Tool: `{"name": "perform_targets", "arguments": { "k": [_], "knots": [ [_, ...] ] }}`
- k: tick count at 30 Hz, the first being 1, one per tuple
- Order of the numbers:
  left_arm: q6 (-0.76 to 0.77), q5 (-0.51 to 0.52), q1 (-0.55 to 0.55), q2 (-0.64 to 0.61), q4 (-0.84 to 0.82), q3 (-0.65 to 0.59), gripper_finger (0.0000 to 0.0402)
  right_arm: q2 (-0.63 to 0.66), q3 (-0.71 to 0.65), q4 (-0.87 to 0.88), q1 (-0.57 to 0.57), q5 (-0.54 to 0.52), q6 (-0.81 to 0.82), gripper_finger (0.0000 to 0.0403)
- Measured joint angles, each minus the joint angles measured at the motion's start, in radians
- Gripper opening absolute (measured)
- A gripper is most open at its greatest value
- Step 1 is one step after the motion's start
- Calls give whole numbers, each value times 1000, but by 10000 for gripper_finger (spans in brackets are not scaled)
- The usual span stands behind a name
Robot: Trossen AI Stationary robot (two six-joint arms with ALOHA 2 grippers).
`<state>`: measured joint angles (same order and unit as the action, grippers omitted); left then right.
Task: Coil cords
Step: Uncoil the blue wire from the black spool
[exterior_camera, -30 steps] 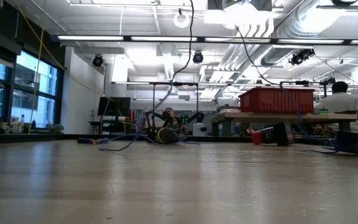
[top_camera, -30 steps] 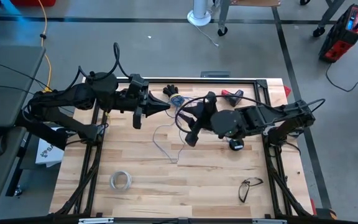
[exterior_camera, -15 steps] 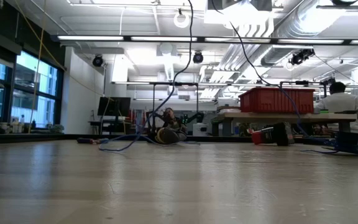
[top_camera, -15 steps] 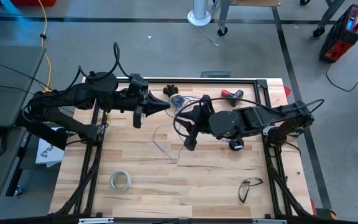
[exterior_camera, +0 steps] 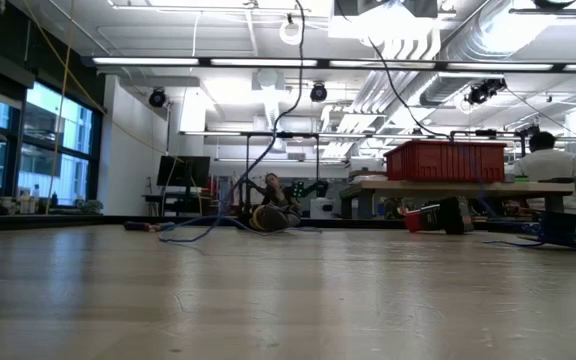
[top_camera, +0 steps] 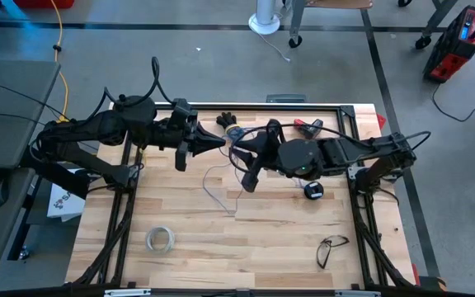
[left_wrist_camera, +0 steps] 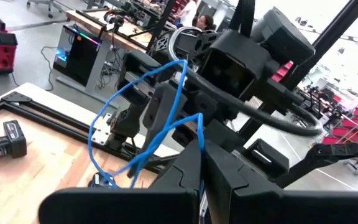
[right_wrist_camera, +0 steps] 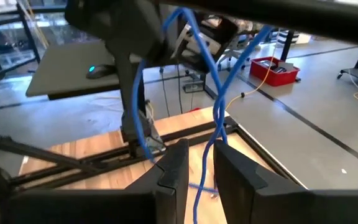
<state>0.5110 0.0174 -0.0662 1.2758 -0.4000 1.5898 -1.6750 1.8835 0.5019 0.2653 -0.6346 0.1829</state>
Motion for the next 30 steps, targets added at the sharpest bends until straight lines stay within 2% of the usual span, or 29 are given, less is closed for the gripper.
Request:
{"name": "perform_targets", "arguments": {
  "k": [6,13,16,18,24,30],
  "knots": [
    [-4,0,0,0,0,0,0,-34,0,-5,-23,52,28,66],
    [-15,1,0,0,0,0,0,-42,0,-6,-37,-6,45,65],
    [-18,1,0,0,-11,0,0,-36,0,-20,-34,-10,17,33],
    [-29,8,3,-1,-47,0,0,-18,0,-27,-18,-13,-6,9],
    [-81,85,36,-15,-229,0,0,85,0,-30,28,-20,39,2],
    [-154,88,70,-6,-232,4,0,173,-4,-58,28,67,121,1]
  ]
}}
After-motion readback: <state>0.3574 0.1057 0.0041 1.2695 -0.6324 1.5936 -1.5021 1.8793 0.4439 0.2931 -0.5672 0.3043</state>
